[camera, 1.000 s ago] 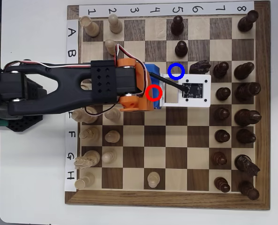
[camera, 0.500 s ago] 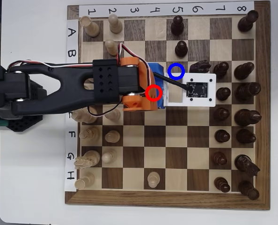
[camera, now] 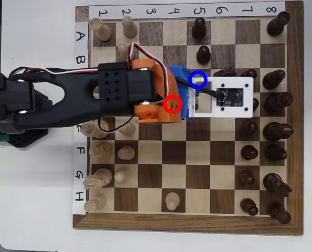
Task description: Move the piece to destination
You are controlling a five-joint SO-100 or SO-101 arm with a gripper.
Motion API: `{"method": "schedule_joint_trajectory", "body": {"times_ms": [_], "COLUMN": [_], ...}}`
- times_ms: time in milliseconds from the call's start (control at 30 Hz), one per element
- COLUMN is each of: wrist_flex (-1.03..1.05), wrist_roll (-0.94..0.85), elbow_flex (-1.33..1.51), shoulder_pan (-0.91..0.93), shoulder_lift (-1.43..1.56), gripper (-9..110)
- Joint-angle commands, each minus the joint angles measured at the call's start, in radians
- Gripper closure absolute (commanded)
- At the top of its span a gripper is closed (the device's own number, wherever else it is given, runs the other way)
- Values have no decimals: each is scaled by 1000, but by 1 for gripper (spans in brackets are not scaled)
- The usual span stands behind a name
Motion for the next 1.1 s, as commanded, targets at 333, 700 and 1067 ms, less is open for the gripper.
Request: {"method": "schedule_joint_trajectory", "body": {"times_ms": [333, 700, 1067], "wrist_flex": [179, 104, -34], "wrist_roll": [480, 500, 505], "elbow_flex": [-538, -380, -149], "shoulder_pan": [-100, -135, -135], "shoulder_lift": [-52, -81, -75], "gripper": [101, 101, 101]}}
